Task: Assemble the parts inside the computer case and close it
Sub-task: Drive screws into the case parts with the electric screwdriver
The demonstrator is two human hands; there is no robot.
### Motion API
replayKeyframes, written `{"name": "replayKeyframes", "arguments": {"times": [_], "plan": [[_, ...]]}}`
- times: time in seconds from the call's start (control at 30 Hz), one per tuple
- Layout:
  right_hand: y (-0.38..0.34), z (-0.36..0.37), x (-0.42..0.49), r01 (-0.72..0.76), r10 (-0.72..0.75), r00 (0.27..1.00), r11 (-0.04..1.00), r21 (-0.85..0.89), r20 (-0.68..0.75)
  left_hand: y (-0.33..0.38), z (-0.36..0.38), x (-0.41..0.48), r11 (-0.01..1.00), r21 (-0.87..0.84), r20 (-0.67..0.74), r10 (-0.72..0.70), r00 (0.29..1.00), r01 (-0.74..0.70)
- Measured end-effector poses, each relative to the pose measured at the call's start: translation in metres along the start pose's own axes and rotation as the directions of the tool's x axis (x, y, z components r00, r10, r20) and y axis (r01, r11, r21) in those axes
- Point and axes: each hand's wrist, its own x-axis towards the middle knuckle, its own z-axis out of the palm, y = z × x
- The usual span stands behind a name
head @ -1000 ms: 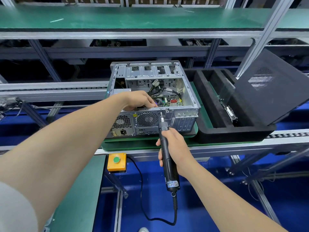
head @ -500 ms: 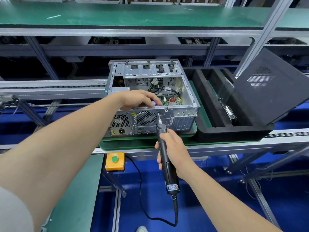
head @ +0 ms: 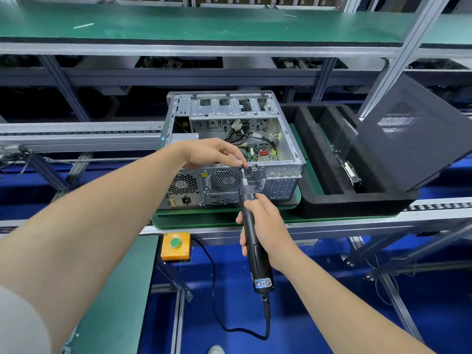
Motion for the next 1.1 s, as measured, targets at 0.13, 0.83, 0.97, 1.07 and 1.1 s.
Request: {"name": "replayKeyframes", "arguments": {"times": [0.13, 0.83, 0.97, 1.07, 1.1], "plan": [[-0.002, -0.001, 0.000, -0.001, 0.001, 1.000, 1.000, -0.001, 0.005, 0.001, -0.001, 0.000, 0.994, 0.107, 0.018, 0.032, 0.999, -0.033], [-0.012, -0.003, 0.000, -0.011, 0.003, 0.999, 0.980, -0.201, -0.039, 0.001, 0.004, -0.002, 0.981, 0.150, 0.051, 0.118, 0.992, -0.125], [-0.009, -0.004, 0.001, 0.011, -0.033, 0.997, 0.954, -0.299, -0.071, 0.003, 0.006, -0.004, 0.982, 0.136, 0.050, 0.122, 0.991, -0.128], [-0.008, -0.005, 0.001, 0.015, -0.052, 0.994, 0.932, -0.362, -0.094, 0.005, 0.006, -0.005, 0.978, 0.166, 0.047, 0.120, 0.992, -0.126], [-0.008, -0.005, 0.001, 0.017, -0.058, 0.993, 0.926, -0.376, -0.099, 0.005, 0.007, -0.005, 0.977, 0.172, 0.047, 0.123, 0.991, -0.129]]}}
